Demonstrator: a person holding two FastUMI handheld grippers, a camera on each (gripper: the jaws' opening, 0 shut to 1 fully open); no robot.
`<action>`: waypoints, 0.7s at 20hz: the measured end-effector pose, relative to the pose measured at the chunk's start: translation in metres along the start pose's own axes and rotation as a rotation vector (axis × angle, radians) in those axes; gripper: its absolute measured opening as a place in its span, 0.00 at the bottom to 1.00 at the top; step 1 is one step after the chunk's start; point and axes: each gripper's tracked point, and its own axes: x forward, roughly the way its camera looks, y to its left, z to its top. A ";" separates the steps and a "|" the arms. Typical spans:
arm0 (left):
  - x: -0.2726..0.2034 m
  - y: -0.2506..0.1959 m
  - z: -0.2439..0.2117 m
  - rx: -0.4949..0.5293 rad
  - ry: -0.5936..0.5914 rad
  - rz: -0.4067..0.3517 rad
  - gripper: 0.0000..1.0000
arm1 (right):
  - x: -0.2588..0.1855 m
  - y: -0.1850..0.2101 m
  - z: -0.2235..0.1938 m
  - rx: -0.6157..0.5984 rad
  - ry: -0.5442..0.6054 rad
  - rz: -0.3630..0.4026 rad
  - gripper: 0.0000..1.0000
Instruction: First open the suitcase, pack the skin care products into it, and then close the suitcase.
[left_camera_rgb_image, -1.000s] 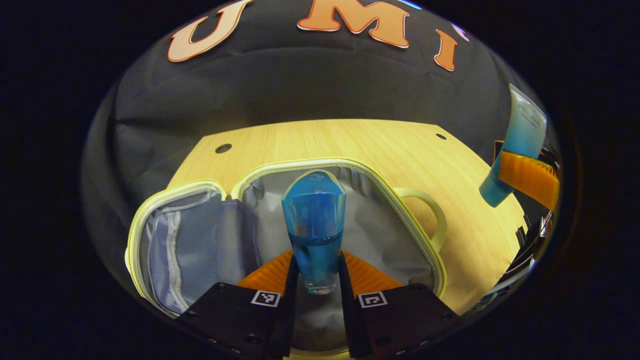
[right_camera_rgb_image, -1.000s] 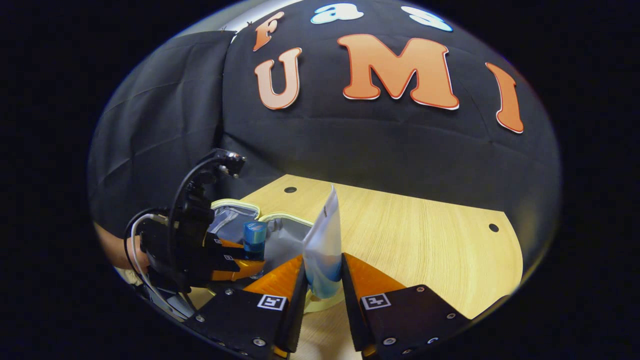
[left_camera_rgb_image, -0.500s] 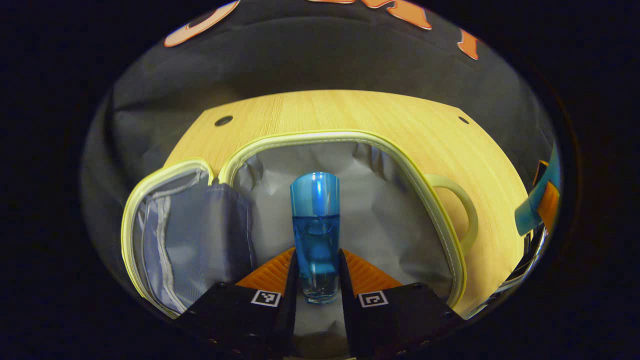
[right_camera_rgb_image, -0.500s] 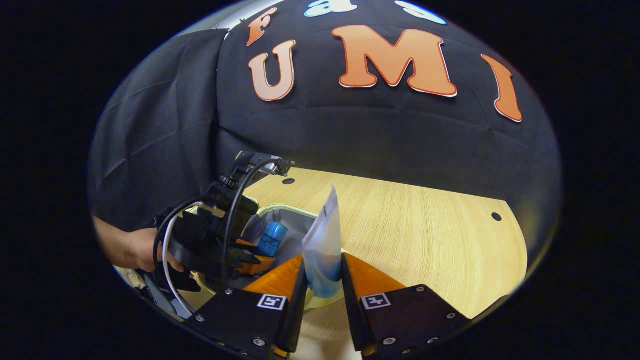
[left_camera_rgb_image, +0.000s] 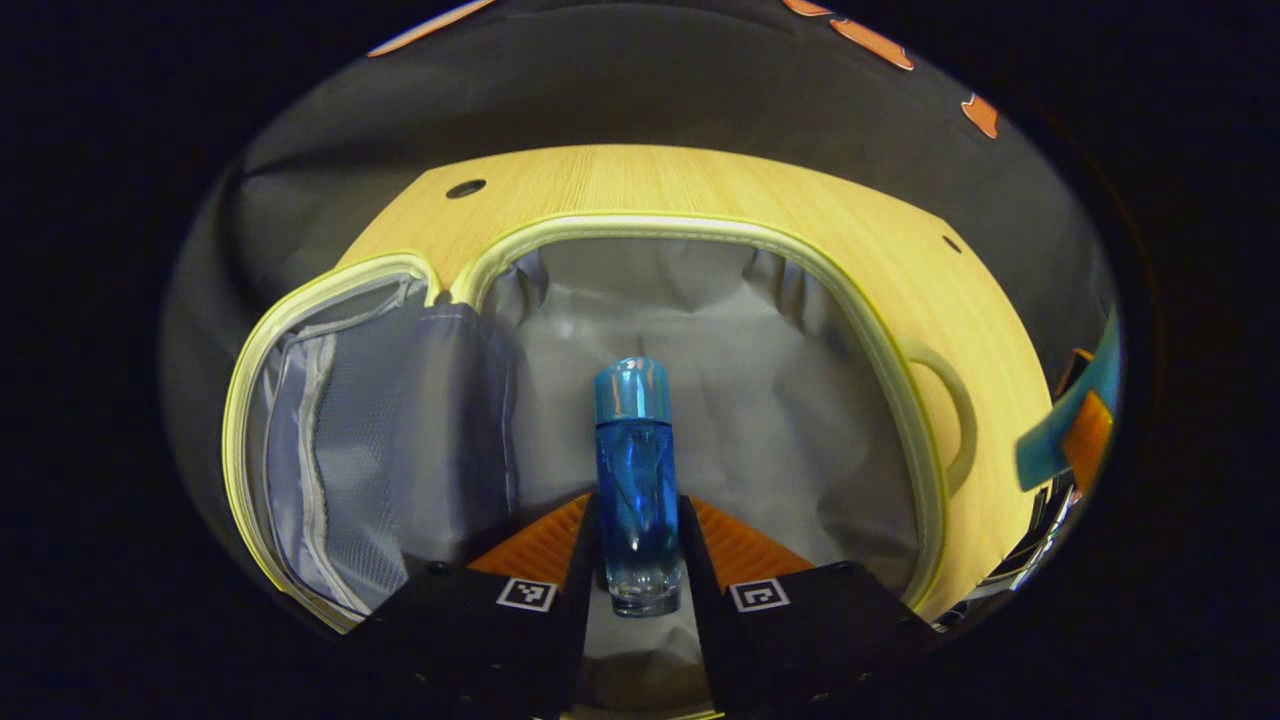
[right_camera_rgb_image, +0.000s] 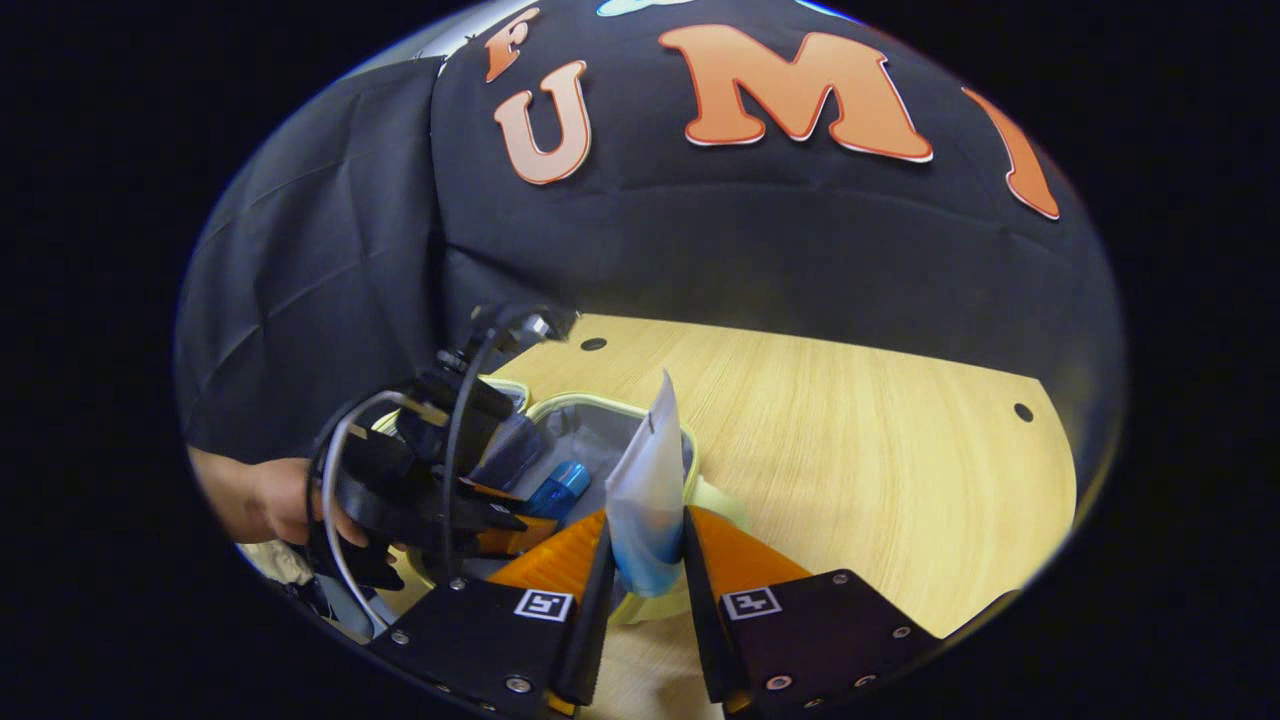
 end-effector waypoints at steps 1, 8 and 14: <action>-0.010 0.003 0.003 0.000 -0.034 -0.003 0.48 | 0.003 0.004 -0.005 0.006 0.017 0.015 0.40; -0.094 0.048 0.013 -0.139 -0.277 -0.020 0.67 | 0.042 0.034 -0.026 0.078 0.140 0.095 0.40; -0.162 0.124 0.026 -0.259 -0.454 0.102 0.84 | 0.072 0.058 -0.058 0.093 0.295 0.114 0.41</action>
